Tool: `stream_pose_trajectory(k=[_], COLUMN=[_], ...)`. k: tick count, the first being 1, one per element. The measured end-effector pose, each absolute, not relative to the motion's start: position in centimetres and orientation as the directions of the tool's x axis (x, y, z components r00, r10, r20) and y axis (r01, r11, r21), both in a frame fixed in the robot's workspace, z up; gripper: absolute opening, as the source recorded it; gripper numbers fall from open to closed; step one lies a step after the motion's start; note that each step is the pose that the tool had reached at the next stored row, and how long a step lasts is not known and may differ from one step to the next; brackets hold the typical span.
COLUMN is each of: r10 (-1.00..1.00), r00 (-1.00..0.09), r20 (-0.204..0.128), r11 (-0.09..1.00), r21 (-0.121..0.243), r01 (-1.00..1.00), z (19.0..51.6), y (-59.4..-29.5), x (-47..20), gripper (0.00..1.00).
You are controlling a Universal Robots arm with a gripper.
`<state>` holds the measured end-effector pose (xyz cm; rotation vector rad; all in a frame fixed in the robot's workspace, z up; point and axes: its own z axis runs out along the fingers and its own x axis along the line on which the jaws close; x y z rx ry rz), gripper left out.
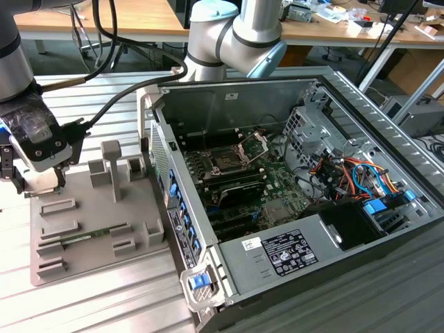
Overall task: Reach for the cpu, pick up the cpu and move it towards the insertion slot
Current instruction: 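Pick up the cpu and move it towards the insertion slot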
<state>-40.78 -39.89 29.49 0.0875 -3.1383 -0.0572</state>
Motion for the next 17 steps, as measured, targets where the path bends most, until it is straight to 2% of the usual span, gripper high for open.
stream_pose_trajectory(k=[17], r10=[-0.056], r00=[-0.998], r20=[0.000], r11=[0.998], r21=[0.036], r01=[-0.056], z=[29.96], y=[-39.89], x=[-40.78], gripper=[0.55])
